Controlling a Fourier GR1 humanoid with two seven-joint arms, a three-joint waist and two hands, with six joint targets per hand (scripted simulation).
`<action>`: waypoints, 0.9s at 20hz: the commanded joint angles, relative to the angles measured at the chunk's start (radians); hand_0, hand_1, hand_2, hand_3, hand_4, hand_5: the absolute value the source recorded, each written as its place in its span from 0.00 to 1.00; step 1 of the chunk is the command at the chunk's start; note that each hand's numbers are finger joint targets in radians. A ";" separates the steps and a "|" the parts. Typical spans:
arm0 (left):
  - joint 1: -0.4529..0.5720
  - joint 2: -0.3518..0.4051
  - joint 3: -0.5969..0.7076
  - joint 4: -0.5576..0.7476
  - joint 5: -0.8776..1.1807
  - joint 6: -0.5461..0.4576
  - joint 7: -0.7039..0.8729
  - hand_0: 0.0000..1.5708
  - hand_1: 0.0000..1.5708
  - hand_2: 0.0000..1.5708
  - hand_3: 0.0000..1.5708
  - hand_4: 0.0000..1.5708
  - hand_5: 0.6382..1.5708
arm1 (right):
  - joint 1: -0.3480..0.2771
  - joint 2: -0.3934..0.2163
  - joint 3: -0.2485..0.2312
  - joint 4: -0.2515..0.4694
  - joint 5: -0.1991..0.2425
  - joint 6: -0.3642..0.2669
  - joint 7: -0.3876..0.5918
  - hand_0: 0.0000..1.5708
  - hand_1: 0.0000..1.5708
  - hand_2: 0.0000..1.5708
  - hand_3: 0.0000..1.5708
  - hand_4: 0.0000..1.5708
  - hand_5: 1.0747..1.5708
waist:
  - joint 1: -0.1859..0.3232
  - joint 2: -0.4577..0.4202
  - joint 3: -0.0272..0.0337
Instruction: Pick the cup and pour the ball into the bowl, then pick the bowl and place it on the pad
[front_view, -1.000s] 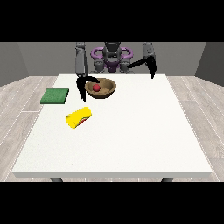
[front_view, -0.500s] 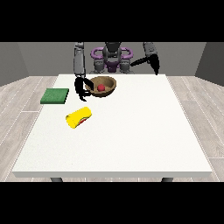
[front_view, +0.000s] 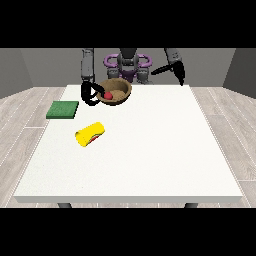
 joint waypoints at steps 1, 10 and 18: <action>0.047 0.003 0.034 0.053 0.021 0.013 -0.006 0.00 0.00 0.00 0.00 0.00 1.00 | -0.021 -0.047 0.003 -0.050 -0.027 0.066 0.160 1.00 1.00 1.00 1.00 0.67 0.96 | -0.070 -0.066 0.0027; 0.046 0.022 0.023 0.020 0.016 0.021 -0.045 0.00 0.00 0.00 0.00 0.00 1.00 | -0.002 -0.218 -0.108 -0.096 -0.126 0.205 0.183 1.00 1.00 1.00 1.00 0.68 0.98 | -0.046 0.007 0.0034; -0.023 -0.011 -0.013 -0.019 -0.017 0.082 -0.135 0.00 0.00 0.00 0.00 0.00 0.99 | -0.049 -0.415 -0.247 -0.016 -0.221 0.356 0.096 1.00 1.00 1.00 1.00 0.68 0.98 | -0.010 0.199 0.0040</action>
